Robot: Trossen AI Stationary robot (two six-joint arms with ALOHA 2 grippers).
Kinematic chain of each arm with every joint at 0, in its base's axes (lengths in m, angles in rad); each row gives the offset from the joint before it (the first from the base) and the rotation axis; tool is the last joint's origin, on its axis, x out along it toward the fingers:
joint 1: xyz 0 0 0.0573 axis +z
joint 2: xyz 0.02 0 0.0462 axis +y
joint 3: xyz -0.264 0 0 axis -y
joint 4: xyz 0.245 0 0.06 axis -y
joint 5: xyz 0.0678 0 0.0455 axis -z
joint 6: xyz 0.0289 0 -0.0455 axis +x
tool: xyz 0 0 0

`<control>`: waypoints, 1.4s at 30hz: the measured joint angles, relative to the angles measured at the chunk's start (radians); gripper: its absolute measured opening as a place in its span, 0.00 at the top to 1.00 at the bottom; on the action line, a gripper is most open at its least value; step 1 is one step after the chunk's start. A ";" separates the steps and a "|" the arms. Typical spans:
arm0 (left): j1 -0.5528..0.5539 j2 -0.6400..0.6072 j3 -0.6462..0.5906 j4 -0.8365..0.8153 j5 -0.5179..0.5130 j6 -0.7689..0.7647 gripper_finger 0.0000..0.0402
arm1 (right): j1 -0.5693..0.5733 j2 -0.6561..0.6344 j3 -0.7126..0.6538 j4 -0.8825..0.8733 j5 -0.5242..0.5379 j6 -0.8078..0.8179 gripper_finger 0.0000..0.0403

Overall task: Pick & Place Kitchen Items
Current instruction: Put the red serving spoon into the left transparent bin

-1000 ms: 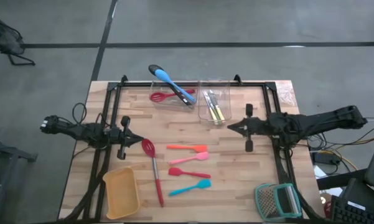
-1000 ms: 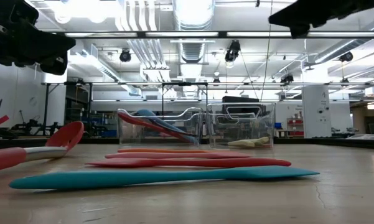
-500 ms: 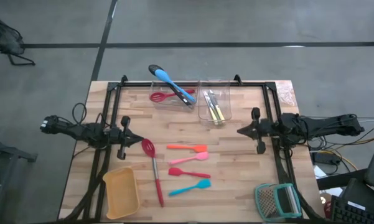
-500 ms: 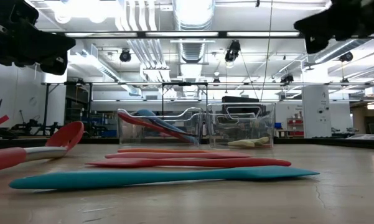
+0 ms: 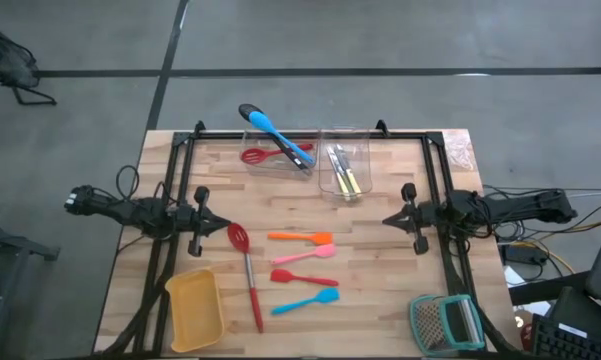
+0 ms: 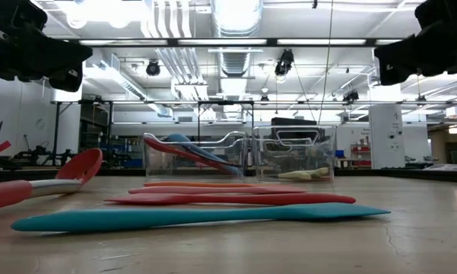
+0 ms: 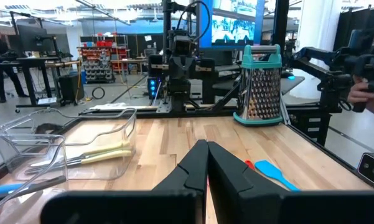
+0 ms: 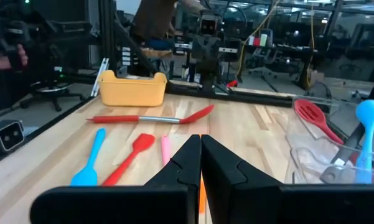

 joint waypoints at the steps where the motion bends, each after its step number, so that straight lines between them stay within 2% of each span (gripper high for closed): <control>1: 0.000 0.000 0.000 0.002 0.000 0.000 0.97 | 0.000 -0.008 -0.007 0.002 0.002 0.013 0.98; 4: 0.000 0.000 0.000 0.017 -0.004 -0.007 0.97 | 0.000 -0.028 -0.026 0.003 0.037 0.081 0.98; 8: 0.000 0.000 0.000 0.024 -0.004 -0.095 0.97 | 0.000 -0.035 -0.044 -0.010 0.075 0.143 0.98; 15: 0.000 0.000 0.000 0.068 -0.009 -0.242 0.97 | 0.000 -0.020 -0.050 -0.039 0.076 0.140 0.98; 21: 0.001 0.000 0.001 0.190 -0.080 -0.371 0.97 | 0.000 -0.021 -0.050 -0.040 0.077 0.138 0.98; 26: 0.001 0.033 0.072 -0.031 -0.082 -0.420 0.95 | 0.000 -0.021 -0.050 -0.040 0.078 0.136 0.98; 31: 0.001 0.138 0.169 -0.304 -0.106 -0.475 0.84 | 0.000 -0.021 -0.050 -0.039 0.078 0.136 0.98; 35: 0.001 0.260 0.229 -0.393 -0.114 -0.462 0.76 | 0.000 -0.021 -0.050 -0.040 0.078 0.137 0.98; 42: 0.002 0.511 0.355 -0.490 -0.140 -0.460 0.69 | 0.000 -0.021 -0.050 -0.039 0.077 0.139 0.98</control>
